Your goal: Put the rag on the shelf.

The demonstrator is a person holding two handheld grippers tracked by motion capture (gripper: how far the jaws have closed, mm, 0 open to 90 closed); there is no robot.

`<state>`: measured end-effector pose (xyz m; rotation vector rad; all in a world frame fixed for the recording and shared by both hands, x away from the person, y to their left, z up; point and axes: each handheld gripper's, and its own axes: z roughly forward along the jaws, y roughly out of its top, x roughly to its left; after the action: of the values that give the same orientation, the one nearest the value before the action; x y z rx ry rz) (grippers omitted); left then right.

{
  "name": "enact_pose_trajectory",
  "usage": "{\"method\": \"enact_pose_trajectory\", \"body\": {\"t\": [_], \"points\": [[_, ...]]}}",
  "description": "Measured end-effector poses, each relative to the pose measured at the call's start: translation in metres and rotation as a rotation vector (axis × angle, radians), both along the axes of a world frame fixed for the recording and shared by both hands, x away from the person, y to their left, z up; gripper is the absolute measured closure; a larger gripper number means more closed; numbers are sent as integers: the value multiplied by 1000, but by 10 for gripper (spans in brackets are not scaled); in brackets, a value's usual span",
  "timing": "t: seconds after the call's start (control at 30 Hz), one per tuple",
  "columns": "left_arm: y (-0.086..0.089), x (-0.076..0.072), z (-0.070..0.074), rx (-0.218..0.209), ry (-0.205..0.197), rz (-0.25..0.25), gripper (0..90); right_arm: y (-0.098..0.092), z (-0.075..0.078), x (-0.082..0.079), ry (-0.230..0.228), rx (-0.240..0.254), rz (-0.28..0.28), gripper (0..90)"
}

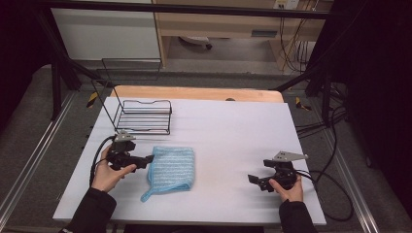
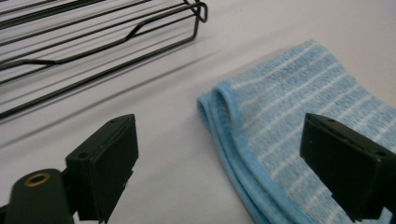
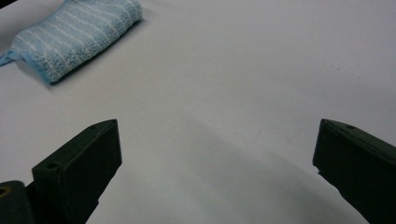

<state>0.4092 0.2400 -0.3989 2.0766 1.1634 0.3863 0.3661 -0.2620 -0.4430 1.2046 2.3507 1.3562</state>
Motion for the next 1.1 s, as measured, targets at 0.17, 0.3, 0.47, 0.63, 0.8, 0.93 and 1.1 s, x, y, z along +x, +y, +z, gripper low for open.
{"method": "enact_pose_trajectory", "body": {"t": [0.17,0.3,0.47,0.63,0.8,0.93,1.1], "points": [[-8,16,-4,16,4,32,198,0,0,0,-1,-3,0,17],[-12,26,-12,-5,23,41,279,0,-1,0,-2,-9,3,16],[-13,36,-23,-30,52,33,401,0,-1,1,-1,-12,3,16],[-16,41,-35,-11,79,29,475,0,-1,0,-2,-6,5,17],[-20,40,-37,-3,75,20,520,0,-1,1,-1,-11,10,17],[-24,39,-41,-11,76,11,574,0,-1,1,0,-12,12,17],[-25,38,-43,-28,84,5,620,1,-1,1,1,-11,13,17]]}}
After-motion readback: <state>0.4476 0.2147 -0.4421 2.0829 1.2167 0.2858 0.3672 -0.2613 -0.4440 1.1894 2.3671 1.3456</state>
